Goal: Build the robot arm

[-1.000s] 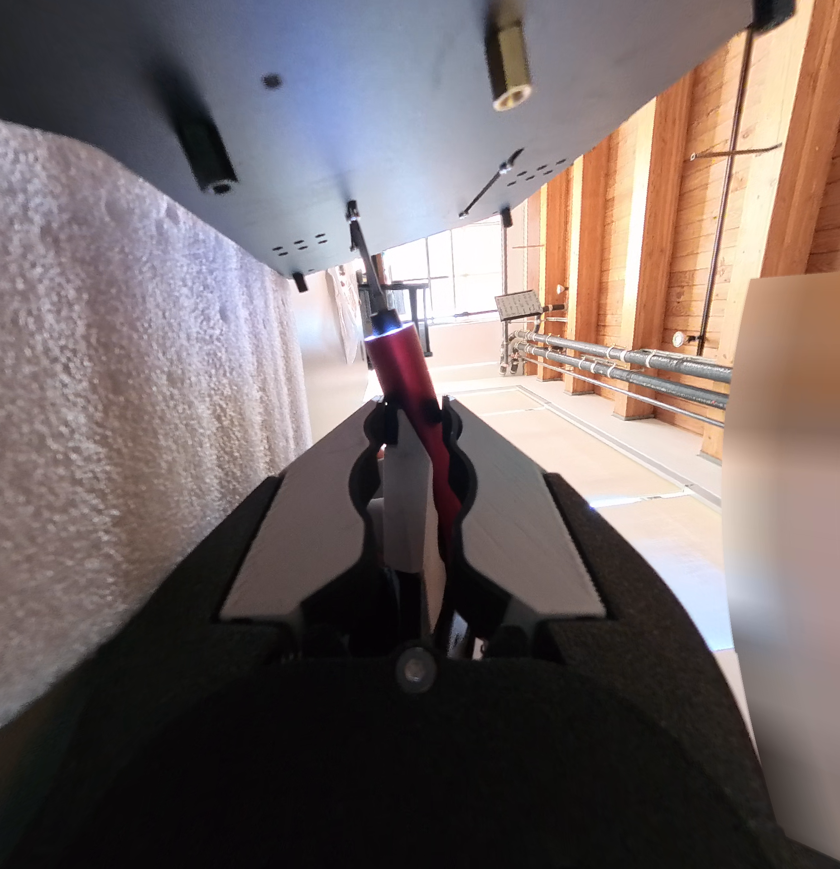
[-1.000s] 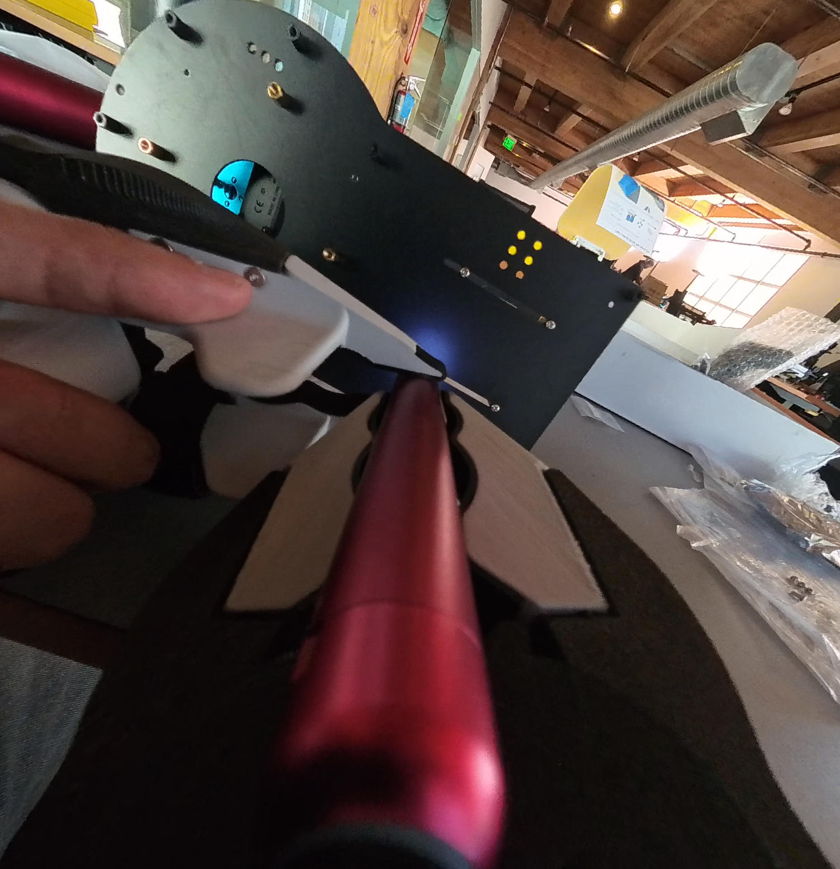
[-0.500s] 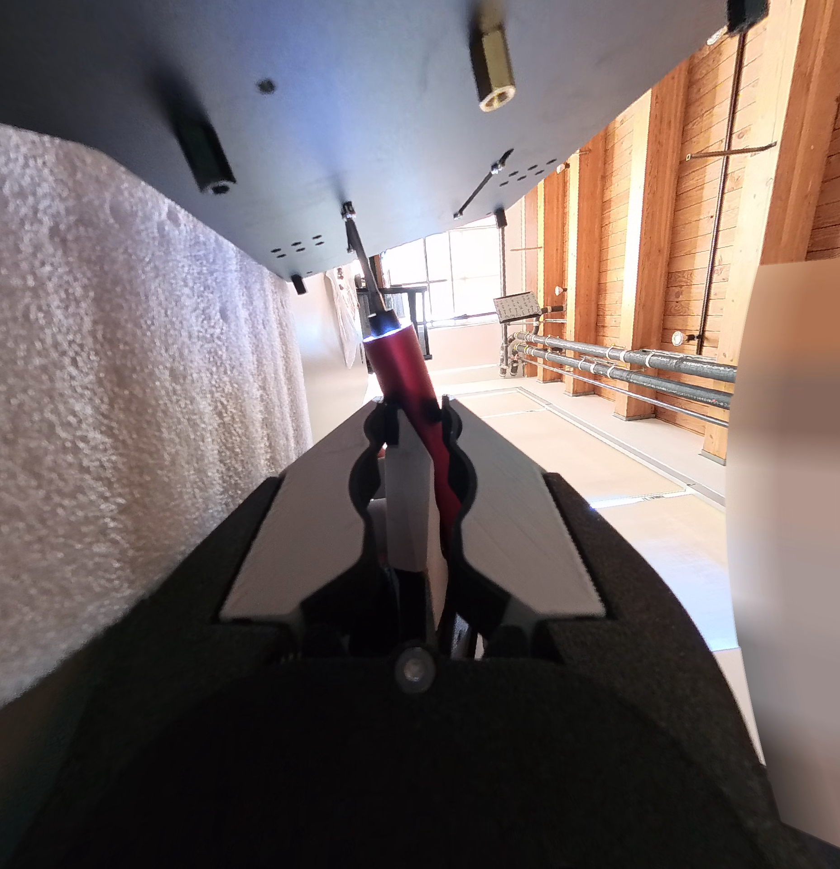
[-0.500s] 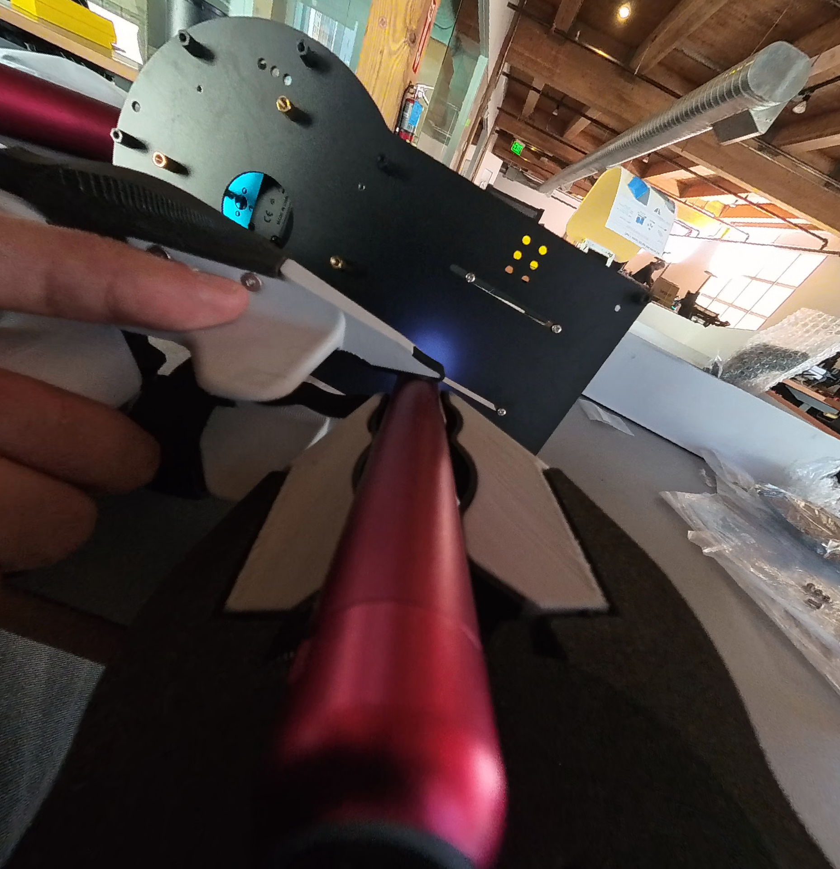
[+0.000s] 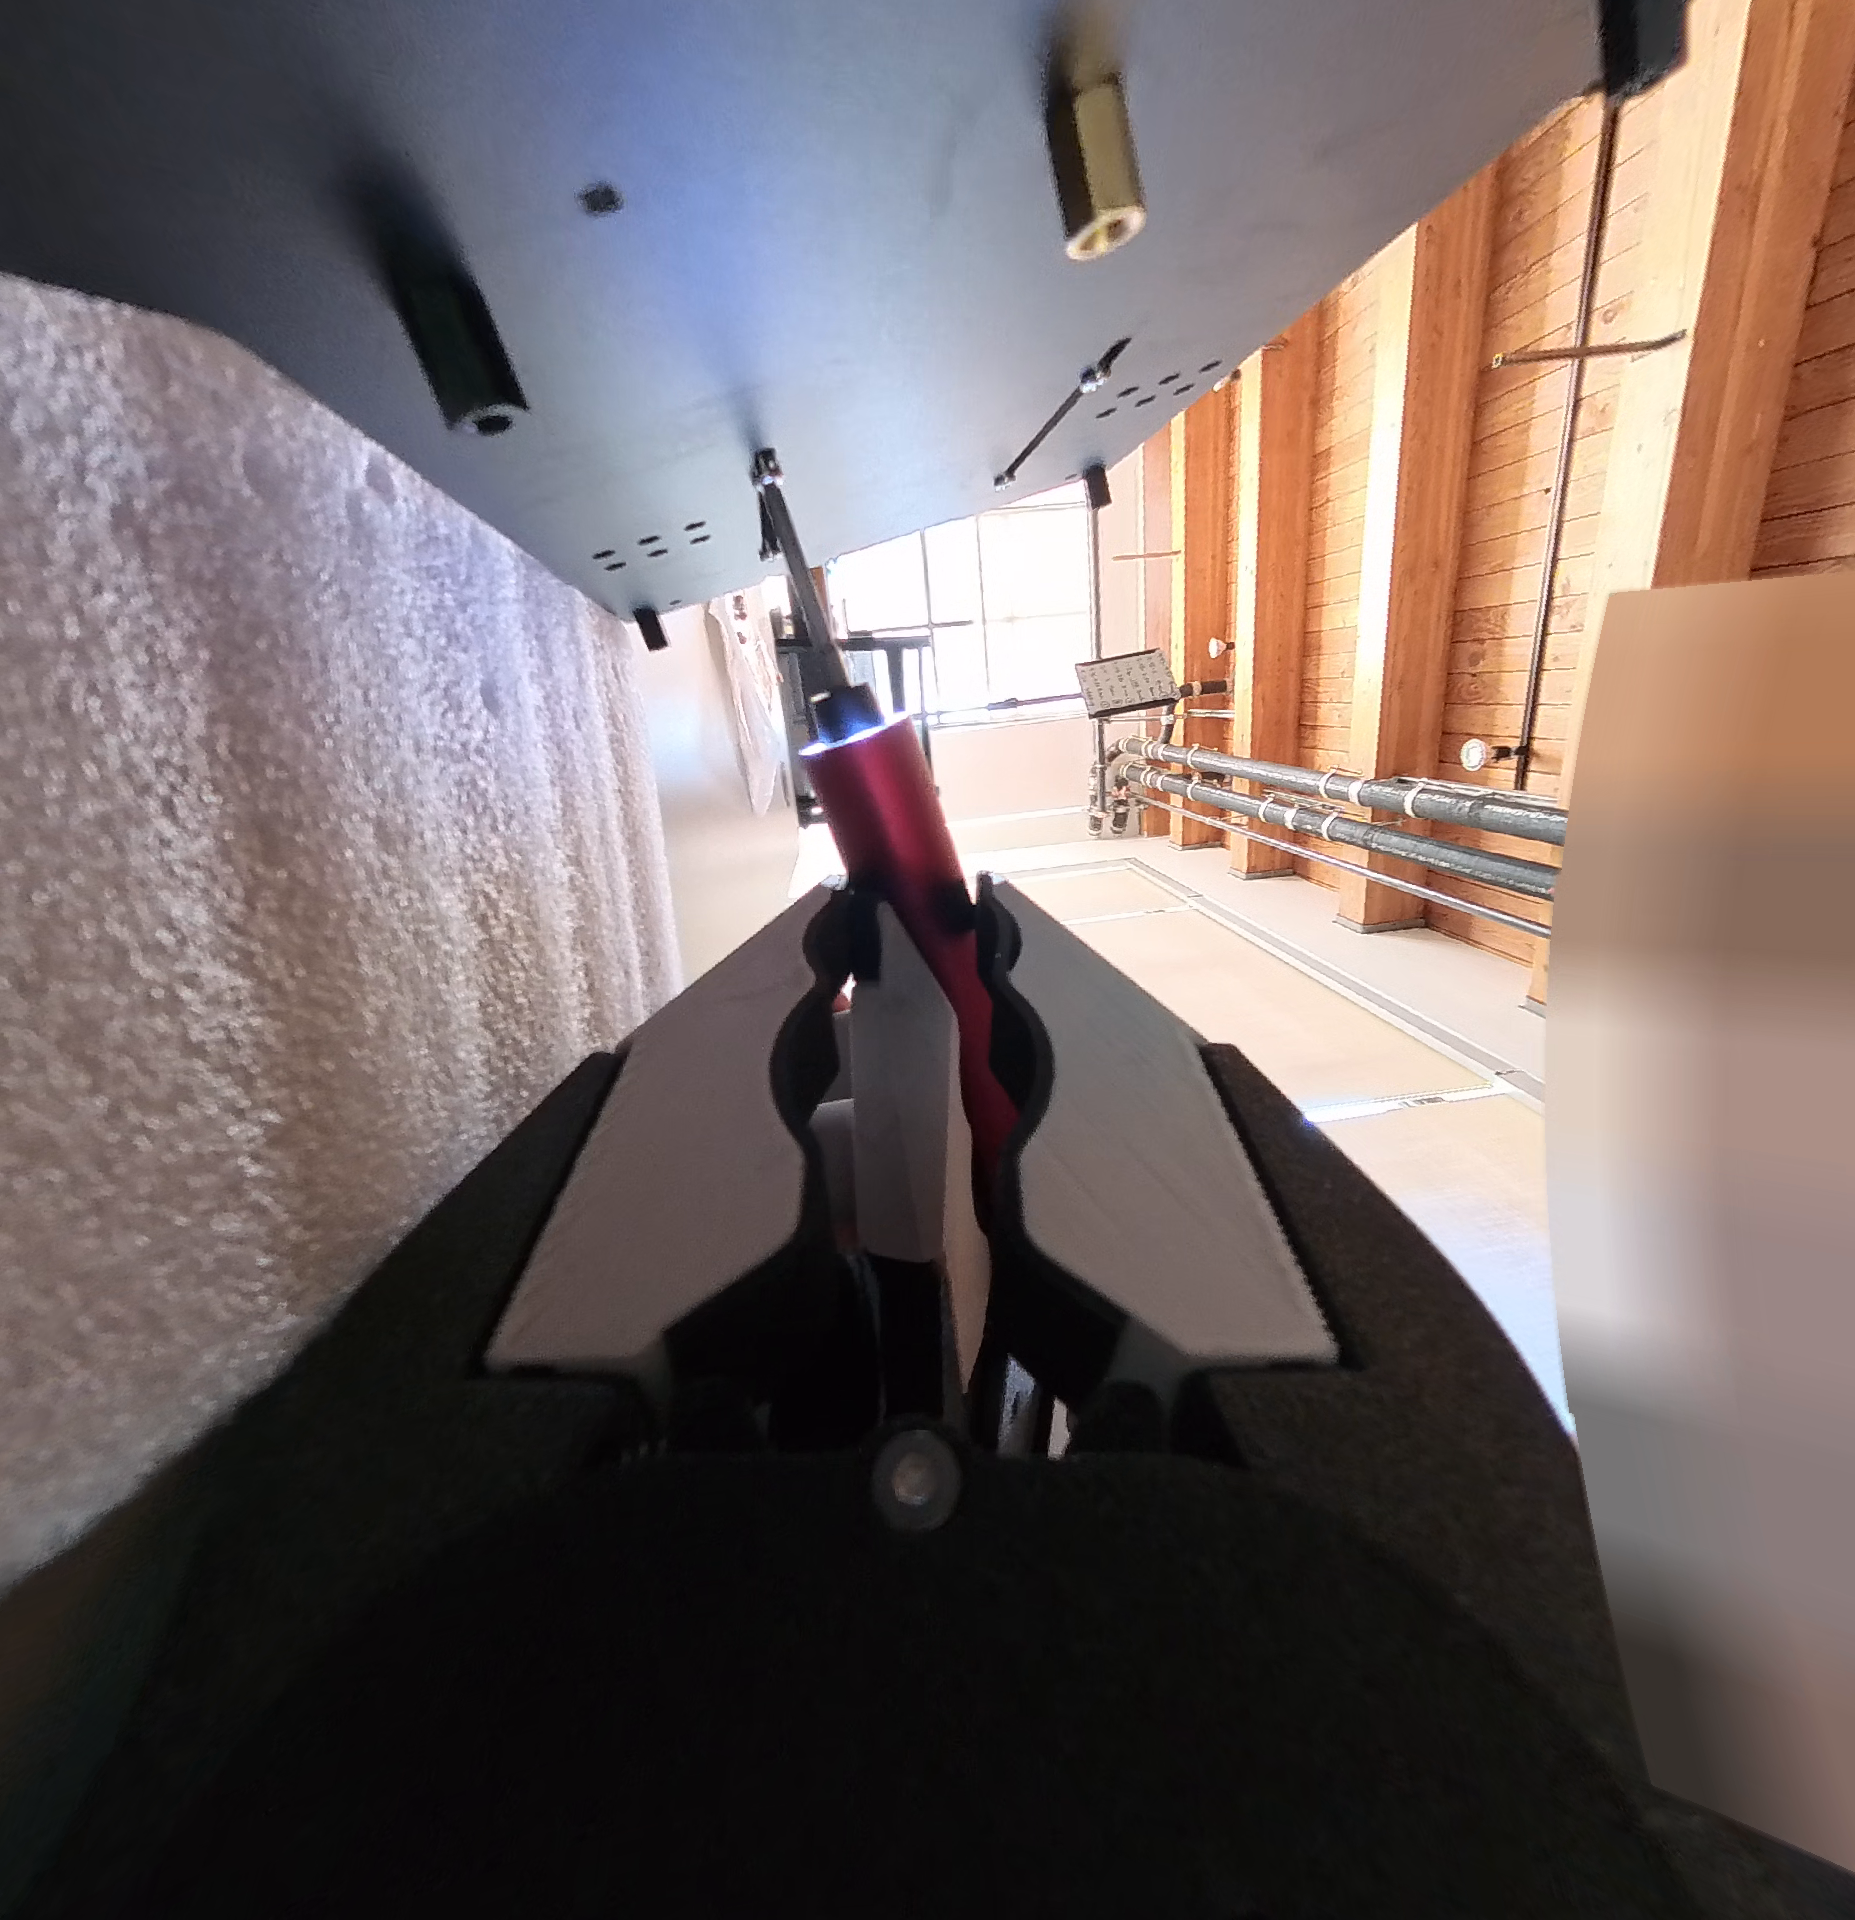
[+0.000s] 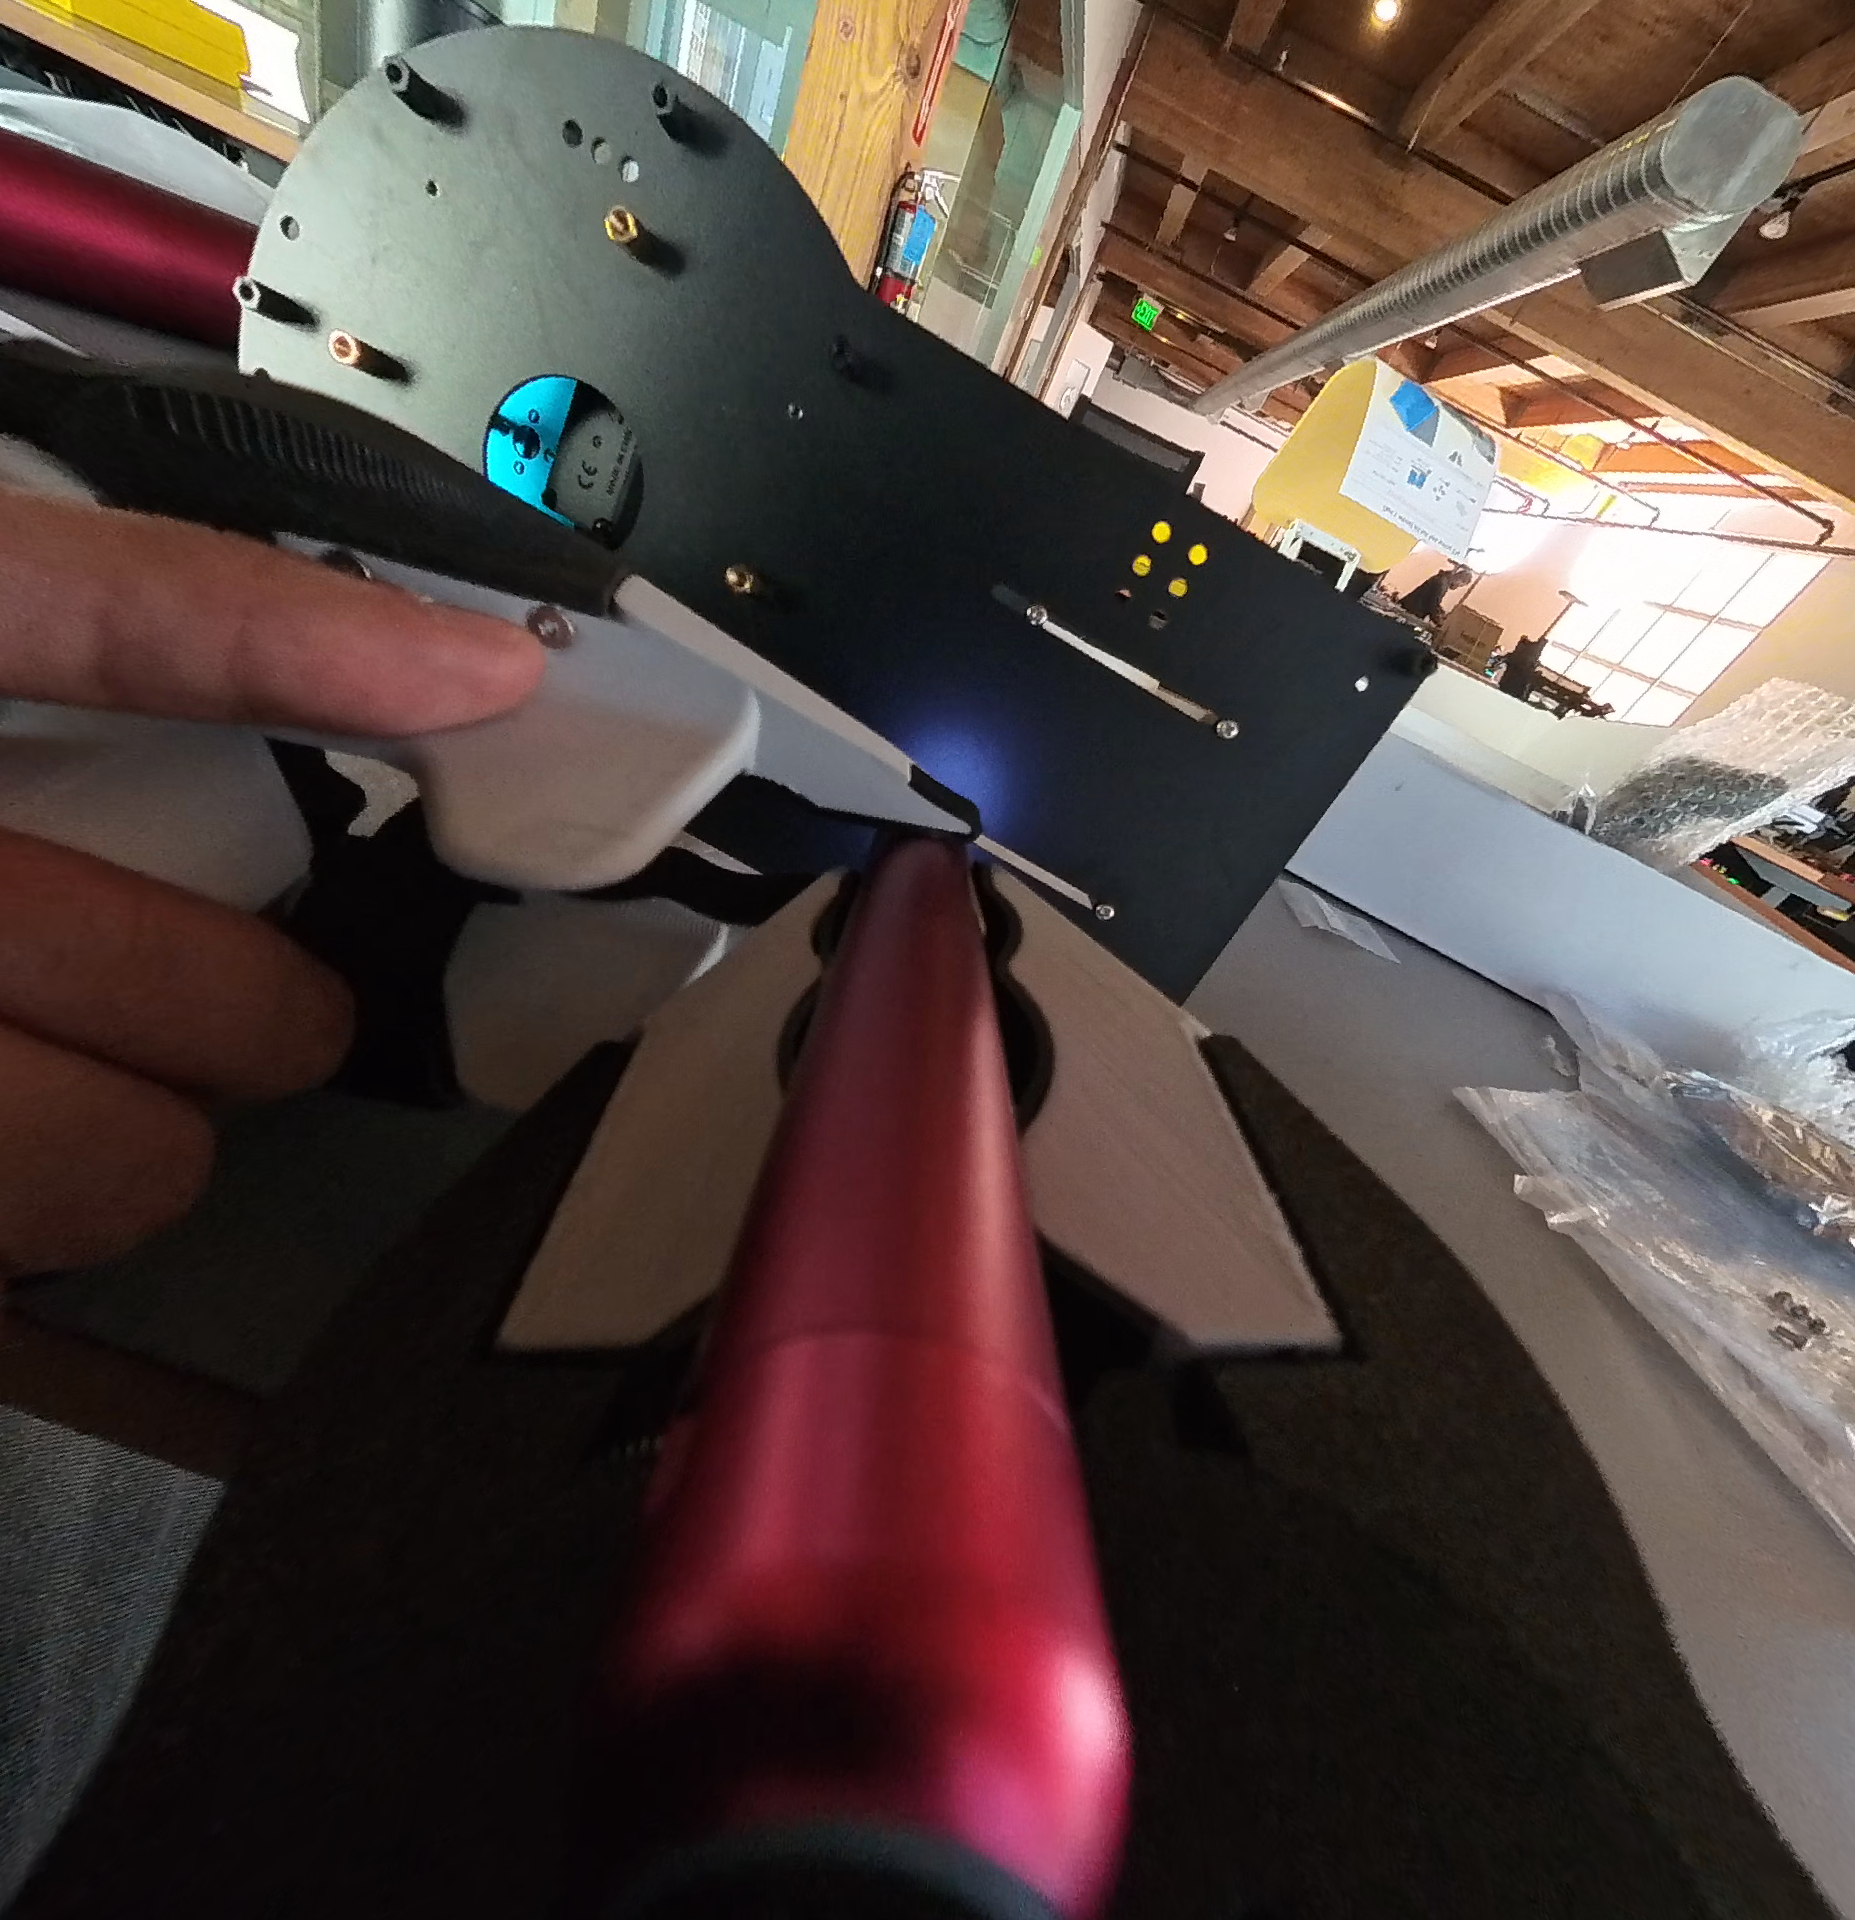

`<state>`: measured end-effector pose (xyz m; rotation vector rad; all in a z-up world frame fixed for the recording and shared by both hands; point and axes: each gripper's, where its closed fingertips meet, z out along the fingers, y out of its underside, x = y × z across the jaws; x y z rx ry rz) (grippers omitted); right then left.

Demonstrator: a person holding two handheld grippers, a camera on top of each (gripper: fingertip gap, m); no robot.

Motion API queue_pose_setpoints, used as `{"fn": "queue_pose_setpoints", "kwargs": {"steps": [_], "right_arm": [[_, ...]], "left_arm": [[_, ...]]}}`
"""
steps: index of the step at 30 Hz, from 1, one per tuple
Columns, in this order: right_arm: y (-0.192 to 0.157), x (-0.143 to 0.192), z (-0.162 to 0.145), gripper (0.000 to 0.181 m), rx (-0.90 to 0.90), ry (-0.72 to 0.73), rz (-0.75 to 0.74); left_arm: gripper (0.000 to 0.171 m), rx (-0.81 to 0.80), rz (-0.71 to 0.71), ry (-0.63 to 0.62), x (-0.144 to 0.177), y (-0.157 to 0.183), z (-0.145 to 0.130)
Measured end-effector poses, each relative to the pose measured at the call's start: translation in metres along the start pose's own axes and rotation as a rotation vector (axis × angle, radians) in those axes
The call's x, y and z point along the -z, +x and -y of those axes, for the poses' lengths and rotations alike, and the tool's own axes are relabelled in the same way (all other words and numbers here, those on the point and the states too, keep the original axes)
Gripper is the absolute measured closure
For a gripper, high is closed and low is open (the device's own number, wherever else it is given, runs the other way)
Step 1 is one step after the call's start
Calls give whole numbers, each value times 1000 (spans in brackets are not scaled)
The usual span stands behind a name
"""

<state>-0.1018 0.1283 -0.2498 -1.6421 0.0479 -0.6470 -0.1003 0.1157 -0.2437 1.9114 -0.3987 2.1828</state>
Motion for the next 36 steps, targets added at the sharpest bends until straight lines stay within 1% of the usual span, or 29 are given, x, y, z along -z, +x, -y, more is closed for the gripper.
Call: {"fn": "queue_pose_setpoints", "kwargs": {"steps": [3, 5, 6, 8, 10, 11, 13, 14, 15, 16, 17, 18, 20, 22, 24, 27, 32, 34, 36], "right_arm": [[0, 0, 0, 161, 3, -1, 2], [1, -1, 0, 161, -12, -2, 10], [2, -1, 0, 161, -30, -2, 17], [3, -1, 0, 161, -60, -4, 28], [3, -1, 0, 160, -60, -4, 27], [3, -1, 0, 160, -54, -3, 23], [2, -1, 0, 160, -34, -3, 15], [2, -2, 0, 160, -27, -4, 12], [2, -2, 0, 160, -26, -6, 11], [2, -2, 0, 160, -27, -8, 13], [2, -2, 0, 160, -30, -9, 14], [2, -2, 0, 160, -31, -9, 14], [2, -2, 0, 160, -24, -9, 10], [2, -2, 0, 160, -18, -8, 5], [2, -2, -1, 160, -17, -5, 0], [3, -2, -1, 159, -20, -5, 1], [2, -2, -1, 160, -15, -3, -4], [2, -2, -1, 159, -18, -3, -4], [3, -2, -1, 159, -28, -4, -4]], "left_arm": [[149, -25, 7, -19, 2, 1, -1], [143, -147, 77, -73, 13, 0, -8], [142, -238, 127, -101, 22, 2, -11], [141, -476, 189, -190, 42, 19, -16], [142, -782, 236, -375, 54, 48, -15], [141, -947, 290, -460, 56, 63, -2], [141, -1315, 413, -565, 49, 101, 42], [139, -1501, 501, -626, 42, 113, 64], [134, -1640, 585, -723, 34, 118, 80], [127, -1697, 646, -847, 27, 114, 88], [122, -1684, 688, -978, 21, 104, 91], [121, -1642, 698, -1075, 14, 94, 90], [124, -1533, 678, -1226, 2, 75, 80], [125, -1505, 713, -1337, 0, 59, 81], [135, -1457, 718, -1373, -4, 51, 82], [145, -1363, 736, -1423, 0, 41, 82], [151, -1373, 735, -1474, 4, 30, 81], [156, -1376, 744, -1493, 6, 25, 82], [166, -1365, 749, -1491, 7, 20, 84]]}}
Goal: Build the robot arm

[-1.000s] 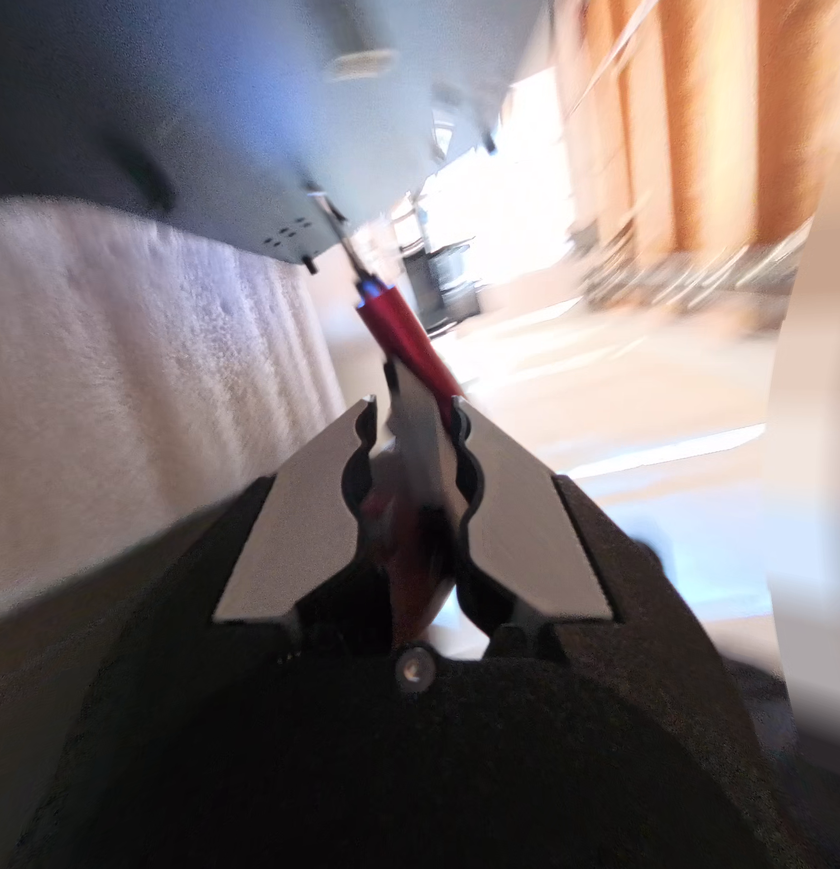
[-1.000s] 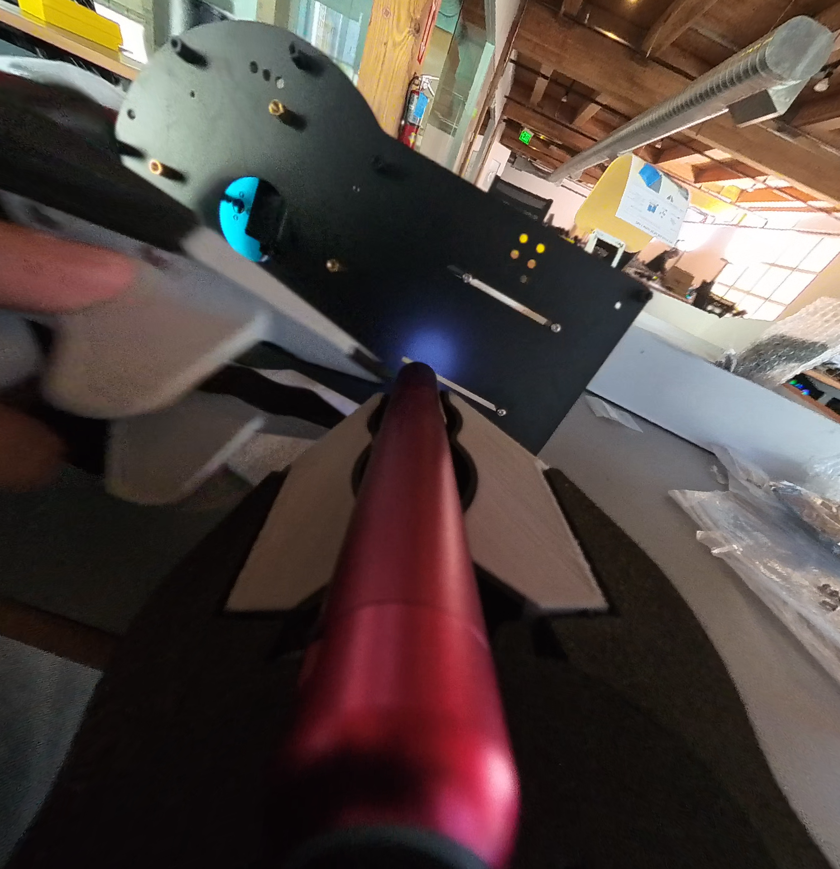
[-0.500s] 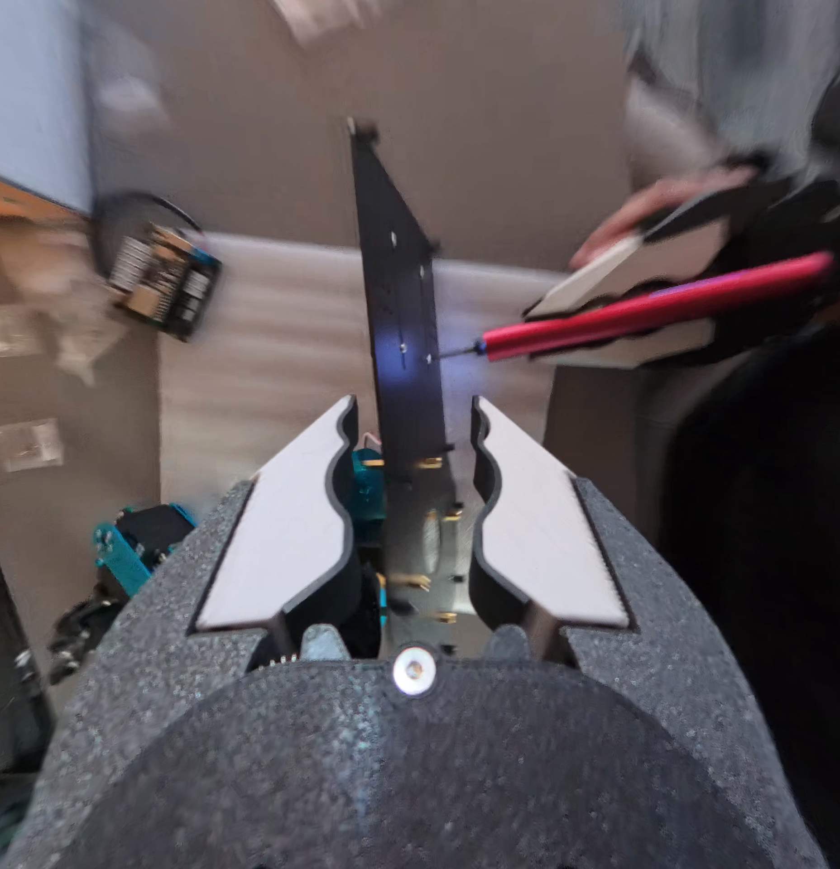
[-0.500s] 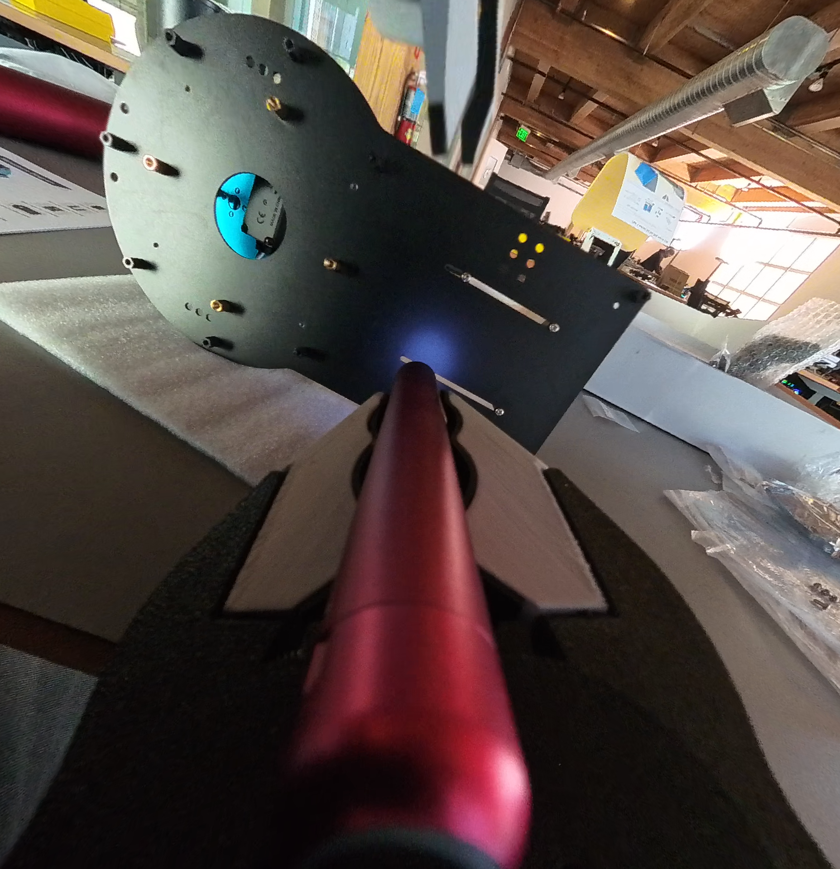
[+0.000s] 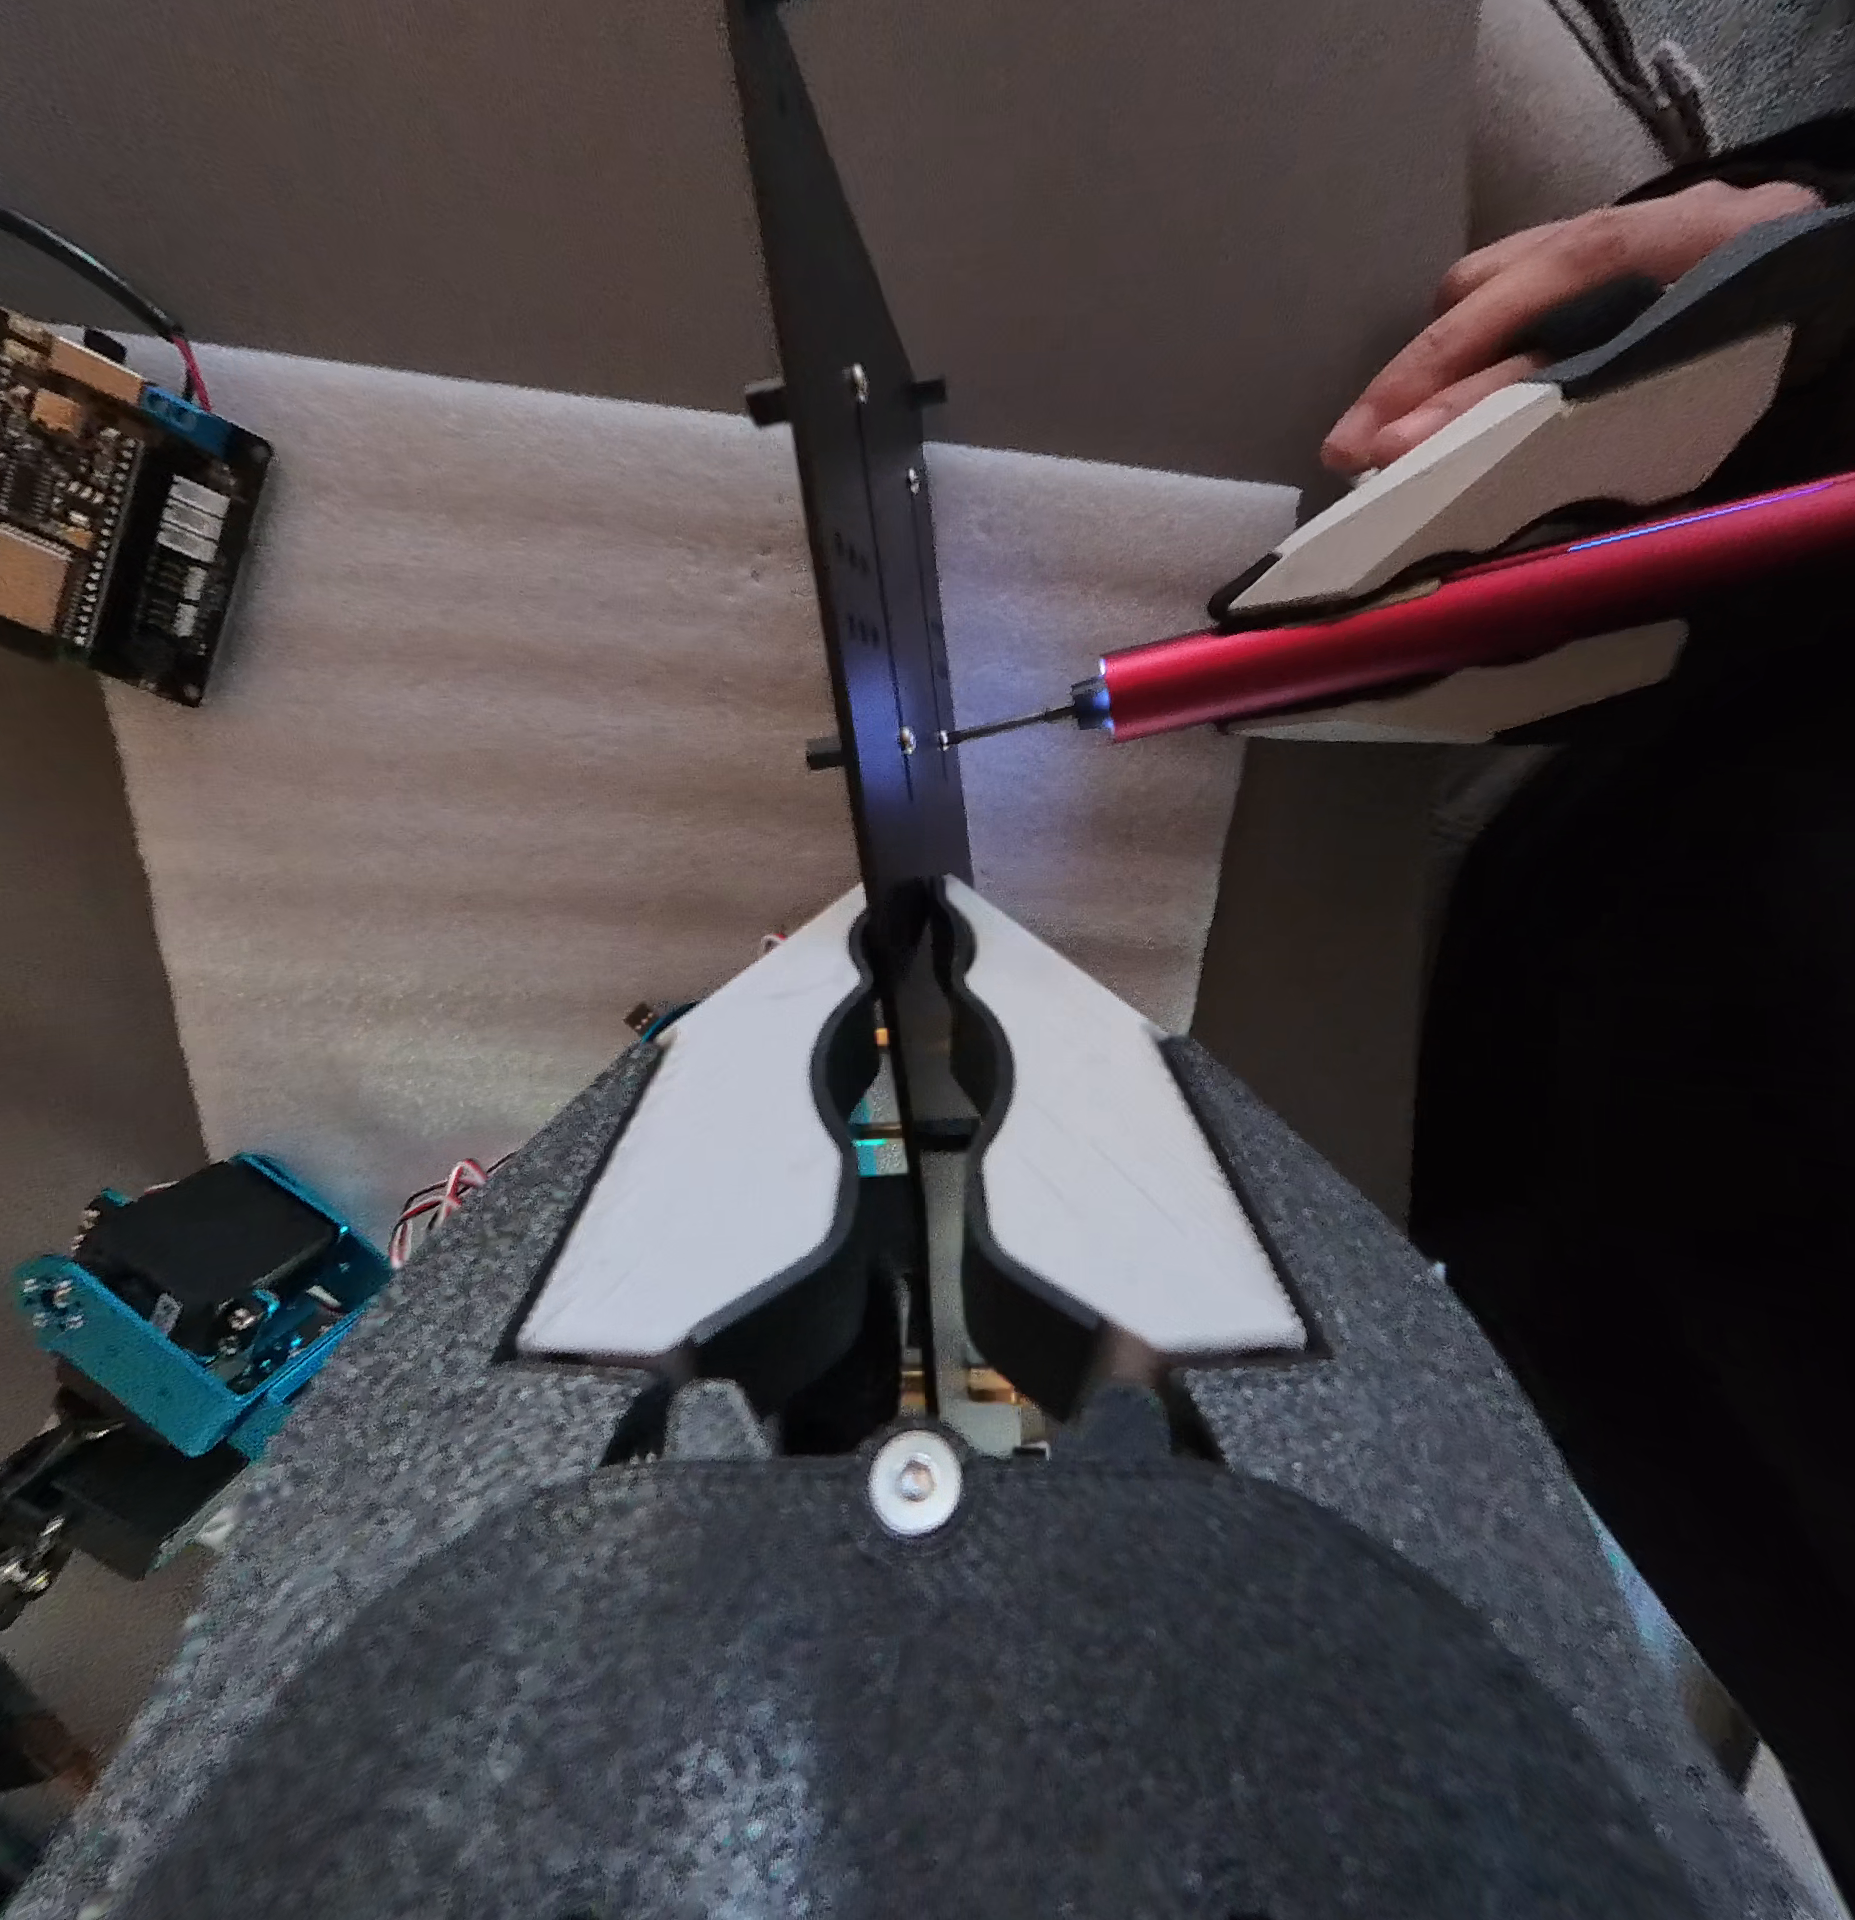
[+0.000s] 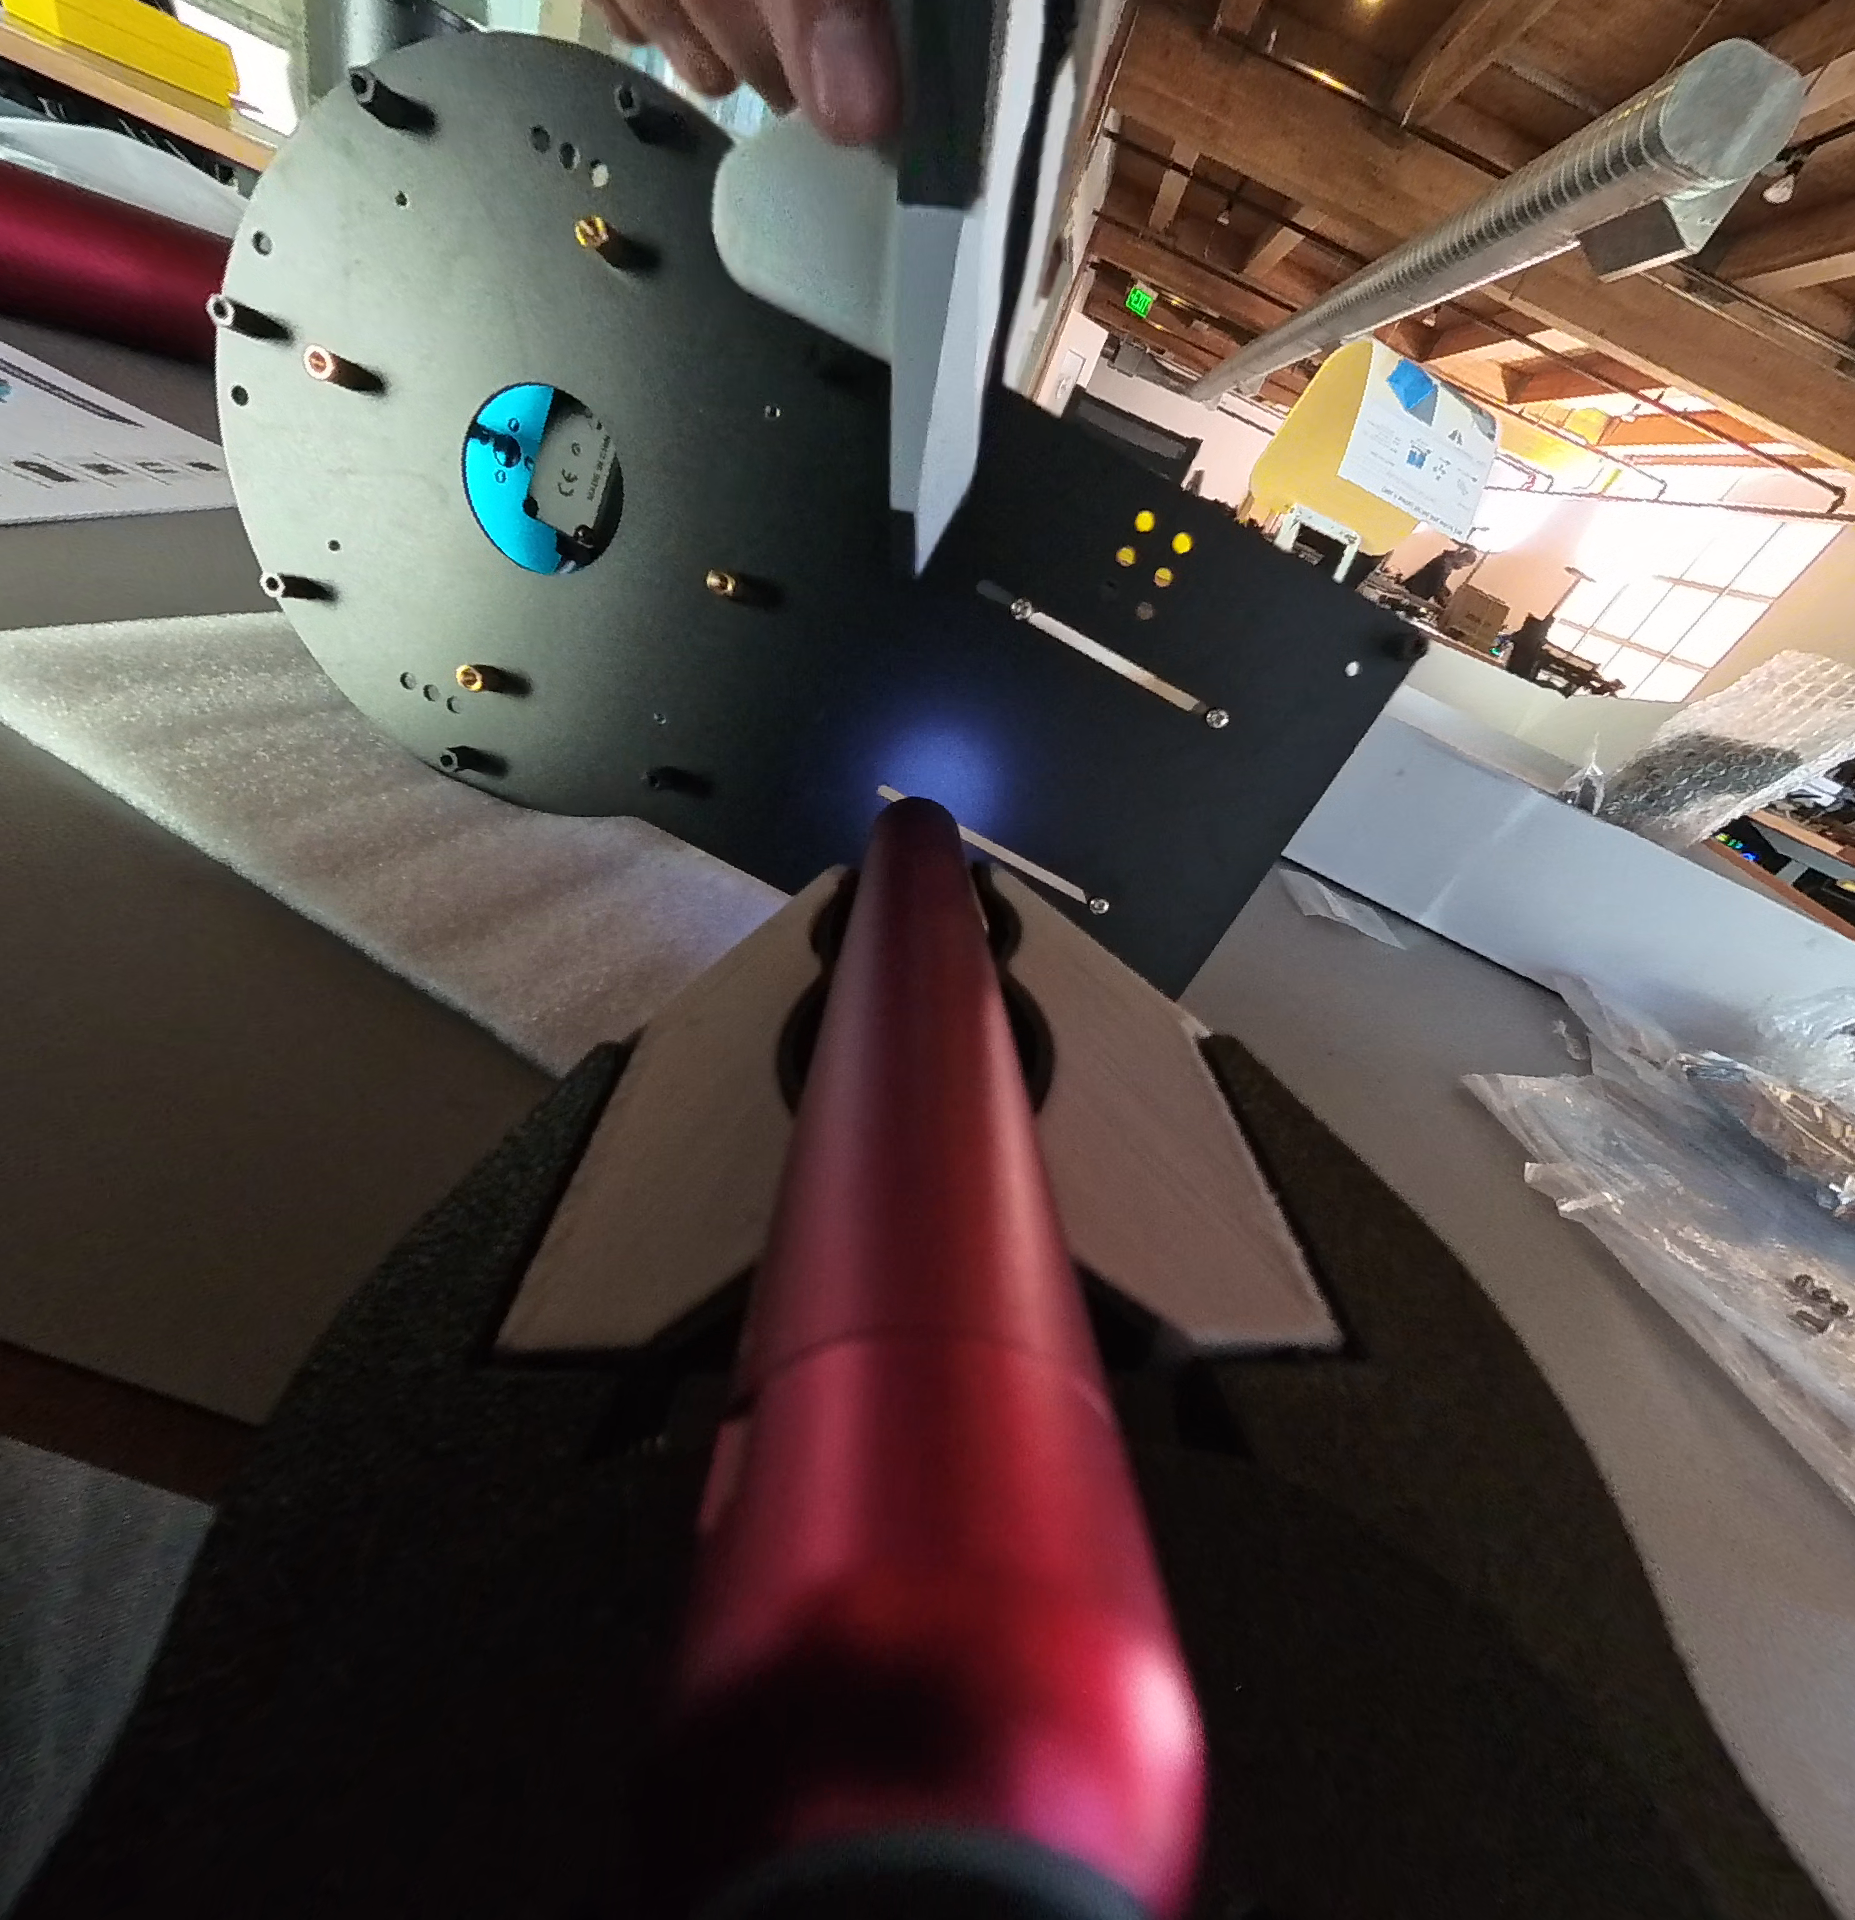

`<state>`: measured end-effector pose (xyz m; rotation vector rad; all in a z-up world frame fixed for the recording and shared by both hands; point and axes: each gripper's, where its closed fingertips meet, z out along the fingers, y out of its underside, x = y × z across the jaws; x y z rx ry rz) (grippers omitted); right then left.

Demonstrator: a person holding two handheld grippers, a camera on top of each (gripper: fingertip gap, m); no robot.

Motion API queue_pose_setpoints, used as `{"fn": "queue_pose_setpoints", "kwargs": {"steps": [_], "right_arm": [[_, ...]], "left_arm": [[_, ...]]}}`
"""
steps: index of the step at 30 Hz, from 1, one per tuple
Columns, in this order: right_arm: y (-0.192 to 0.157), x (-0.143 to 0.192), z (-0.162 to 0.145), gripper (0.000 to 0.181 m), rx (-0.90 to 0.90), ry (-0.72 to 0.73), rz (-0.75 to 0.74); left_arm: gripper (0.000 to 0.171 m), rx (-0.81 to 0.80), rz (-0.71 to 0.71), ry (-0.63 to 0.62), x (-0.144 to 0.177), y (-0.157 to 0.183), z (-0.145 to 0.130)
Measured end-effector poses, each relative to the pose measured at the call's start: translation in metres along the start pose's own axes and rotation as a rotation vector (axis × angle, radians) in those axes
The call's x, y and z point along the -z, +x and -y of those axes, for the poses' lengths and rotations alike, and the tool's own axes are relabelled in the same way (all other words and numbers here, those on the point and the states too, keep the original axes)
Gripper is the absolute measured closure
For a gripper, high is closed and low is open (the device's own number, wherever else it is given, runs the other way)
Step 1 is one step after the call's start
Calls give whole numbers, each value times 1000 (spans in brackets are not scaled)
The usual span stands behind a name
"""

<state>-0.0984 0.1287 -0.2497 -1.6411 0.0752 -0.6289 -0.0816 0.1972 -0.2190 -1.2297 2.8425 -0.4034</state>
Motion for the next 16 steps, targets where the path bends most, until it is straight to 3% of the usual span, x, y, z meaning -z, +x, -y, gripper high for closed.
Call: {"fn": "queue_pose_setpoints", "kwargs": {"steps": [16], "right_arm": [[2, 0, 0, 159, -63, -5, 26]], "left_arm": [[168, -2, -84, 18, -2, 2, 0]]}}
